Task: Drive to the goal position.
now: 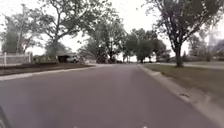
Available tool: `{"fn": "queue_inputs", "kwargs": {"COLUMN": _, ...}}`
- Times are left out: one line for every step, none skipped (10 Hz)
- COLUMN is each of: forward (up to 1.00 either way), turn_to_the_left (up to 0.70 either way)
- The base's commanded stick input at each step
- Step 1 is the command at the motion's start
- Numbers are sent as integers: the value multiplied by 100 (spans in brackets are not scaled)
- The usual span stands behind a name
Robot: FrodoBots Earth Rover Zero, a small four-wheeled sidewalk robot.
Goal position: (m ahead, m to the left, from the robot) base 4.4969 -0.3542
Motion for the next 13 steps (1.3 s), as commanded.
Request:
{"fn": "queue_inputs", "kwargs": {"forward": 70, "turn_to_the_left": 0}}
{"fn": "queue_inputs", "kwargs": {"forward": 70, "turn_to_the_left": 0}}
{"fn": "queue_inputs", "kwargs": {"forward": 70, "turn_to_the_left": 0}}
{"fn": "queue_inputs", "kwargs": {"forward": 70, "turn_to_the_left": 0}}
{"fn": "queue_inputs", "kwargs": {"forward": 70, "turn_to_the_left": 0}}
{"fn": "queue_inputs", "kwargs": {"forward": 70, "turn_to_the_left": 0}}
{"fn": "queue_inputs", "kwargs": {"forward": 70, "turn_to_the_left": 0}}
{"fn": "queue_inputs", "kwargs": {"forward": 70, "turn_to_the_left": 0}}
{"fn": "queue_inputs", "kwargs": {"forward": 70, "turn_to_the_left": 0}}
{"fn": "queue_inputs", "kwargs": {"forward": 70, "turn_to_the_left": 0}}
{"fn": "queue_inputs", "kwargs": {"forward": 70, "turn_to_the_left": 0}}
{"fn": "queue_inputs", "kwargs": {"forward": 70, "turn_to_the_left": 0}}
{"fn": "queue_inputs", "kwargs": {"forward": 70, "turn_to_the_left": 0}}
